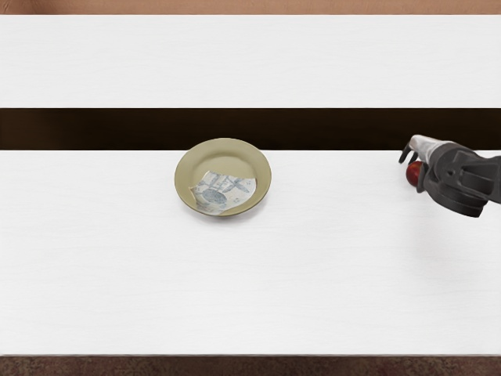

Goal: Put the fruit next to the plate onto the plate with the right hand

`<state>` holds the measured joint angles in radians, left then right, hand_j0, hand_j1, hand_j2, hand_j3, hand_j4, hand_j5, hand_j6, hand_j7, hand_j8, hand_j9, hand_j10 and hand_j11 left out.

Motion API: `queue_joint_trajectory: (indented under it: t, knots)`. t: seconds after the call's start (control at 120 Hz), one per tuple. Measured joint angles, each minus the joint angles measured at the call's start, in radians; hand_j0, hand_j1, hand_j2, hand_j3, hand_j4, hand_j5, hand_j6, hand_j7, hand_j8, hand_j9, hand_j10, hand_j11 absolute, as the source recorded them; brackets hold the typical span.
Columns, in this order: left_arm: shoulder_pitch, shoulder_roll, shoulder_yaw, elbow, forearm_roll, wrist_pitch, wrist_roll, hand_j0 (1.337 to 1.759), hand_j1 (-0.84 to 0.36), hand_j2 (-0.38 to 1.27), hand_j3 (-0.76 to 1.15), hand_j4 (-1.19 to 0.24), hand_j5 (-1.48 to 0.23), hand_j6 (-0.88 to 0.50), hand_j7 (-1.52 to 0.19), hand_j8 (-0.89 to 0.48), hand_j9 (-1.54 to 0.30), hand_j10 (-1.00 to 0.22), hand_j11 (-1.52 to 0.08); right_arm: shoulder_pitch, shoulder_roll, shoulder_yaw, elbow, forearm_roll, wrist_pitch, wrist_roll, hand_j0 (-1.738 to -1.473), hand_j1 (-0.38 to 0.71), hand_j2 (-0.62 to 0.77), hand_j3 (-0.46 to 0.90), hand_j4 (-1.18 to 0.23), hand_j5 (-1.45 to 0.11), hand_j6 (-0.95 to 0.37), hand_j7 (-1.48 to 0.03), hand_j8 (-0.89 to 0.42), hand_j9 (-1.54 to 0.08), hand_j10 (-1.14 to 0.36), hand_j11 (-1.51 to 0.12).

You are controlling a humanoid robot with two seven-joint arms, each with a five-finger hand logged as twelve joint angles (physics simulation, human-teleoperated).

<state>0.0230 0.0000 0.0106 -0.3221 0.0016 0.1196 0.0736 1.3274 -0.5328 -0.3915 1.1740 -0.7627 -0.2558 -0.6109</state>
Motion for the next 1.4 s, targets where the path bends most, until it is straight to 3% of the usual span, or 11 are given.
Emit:
queue_joint_trajectory:
  t: [0.133,0.358,0.592,0.917,1.4]
  knots:
    - [0.0,0.0,0.0,0.0,0.0,0.0,0.0,1.658,0.35,0.0,0.0,0.0,0.0,0.0,0.0,0.0,0.0,0.0,0.0,-0.002,0.0,0.001,0.0,0.004,0.001,0.0,-1.658,0.23,-0.08,0.0,-0.5,-0.63,-0.48,-0.64,-0.42,-0.64,-0.49,-0.64]
    - [0.0,0.0,0.0,0.0,0.0,0.0,0.0,1.658,0.35,0.0,0.0,0.0,0.0,0.0,0.0,0.0,0.0,0.0,0.0,-0.002,0.001,0.001,-0.001,0.005,0.005,-0.001,-1.654,0.27,0.05,0.0,-0.6,-0.75,-0.46,-0.76,-0.38,-0.76,-0.57,-0.76]
    - [0.0,0.0,0.0,0.0,0.0,0.0,0.0,1.658,0.35,0.0,0.0,0.0,0.0,0.0,0.0,0.0,0.0,0.0,0.0,-0.004,0.001,0.01,-0.008,0.008,0.01,-0.001,-1.652,0.25,0.2,0.0,-0.67,-0.86,-0.53,-0.87,-0.45,-0.87,-0.63,-0.88]
    - [0.0,0.0,0.0,0.0,0.0,0.0,0.0,1.658,0.35,0.0,0.0,0.0,0.0,0.0,0.0,0.0,0.0,0.0,0.0,0.005,0.009,0.031,-0.014,0.028,0.023,0.0,-1.651,0.29,0.23,0.0,-0.7,-0.96,-0.47,-0.93,-0.37,-0.96,-0.56,-0.97]
    - [0.0,0.0,0.0,0.0,0.0,0.0,0.0,1.658,0.35,0.0,0.0,0.0,0.0,0.0,0.0,0.0,0.0,0.0,0.0,0.098,0.123,0.123,-0.008,0.033,0.096,0.0,-1.653,0.27,0.21,0.0,-0.69,-1.01,-0.47,-0.95,-0.36,-1.0,-0.56,-1.01]
